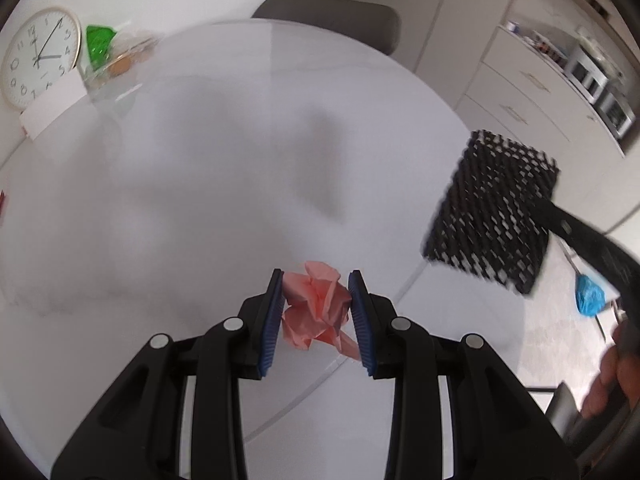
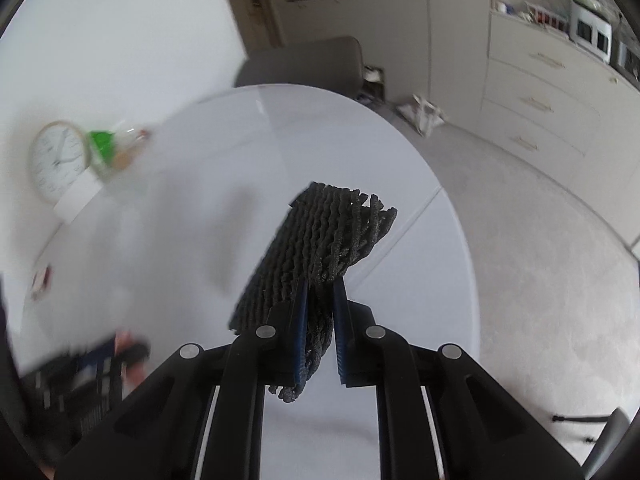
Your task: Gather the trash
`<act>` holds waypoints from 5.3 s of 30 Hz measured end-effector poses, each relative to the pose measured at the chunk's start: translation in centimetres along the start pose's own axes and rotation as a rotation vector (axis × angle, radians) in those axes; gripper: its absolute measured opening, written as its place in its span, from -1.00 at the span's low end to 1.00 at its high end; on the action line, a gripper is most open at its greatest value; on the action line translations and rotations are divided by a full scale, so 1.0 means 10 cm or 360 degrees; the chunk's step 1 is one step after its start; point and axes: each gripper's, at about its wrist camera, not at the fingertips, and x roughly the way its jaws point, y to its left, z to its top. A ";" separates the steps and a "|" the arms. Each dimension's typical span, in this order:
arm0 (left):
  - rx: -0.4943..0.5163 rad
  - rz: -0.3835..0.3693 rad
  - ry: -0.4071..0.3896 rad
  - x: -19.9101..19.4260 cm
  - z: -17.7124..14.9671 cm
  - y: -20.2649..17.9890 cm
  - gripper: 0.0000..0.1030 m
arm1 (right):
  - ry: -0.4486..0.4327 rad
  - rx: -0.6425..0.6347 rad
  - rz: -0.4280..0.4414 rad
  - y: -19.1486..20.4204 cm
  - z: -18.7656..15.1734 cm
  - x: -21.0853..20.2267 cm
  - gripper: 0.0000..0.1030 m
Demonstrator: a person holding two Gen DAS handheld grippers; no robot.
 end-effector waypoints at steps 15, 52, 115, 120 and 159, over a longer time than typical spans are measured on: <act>0.0663 -0.0486 0.0237 -0.77 -1.36 -1.44 -0.37 | 0.0204 0.0304 -0.0271 -1.25 -2.25 -1.88 -0.75; 0.1675 -0.0528 0.0493 -0.86 -3.36 -3.22 0.83 | 0.0347 0.0586 -0.0314 -2.26 -3.77 -2.15 -0.69; 0.1159 -0.0357 0.0116 -1.52 -2.31 -1.34 0.85 | 0.0447 0.0433 -0.0398 -0.61 -2.95 -1.40 0.95; 0.1048 -0.0329 -0.0062 -1.89 -1.97 -0.80 0.85 | 0.0252 0.0378 -0.0399 0.01 -2.45 -1.62 0.95; -0.0366 0.0395 -0.0263 -2.74 -1.68 1.17 0.85 | 0.0010 -0.0380 0.0182 1.66 -1.20 -1.79 0.95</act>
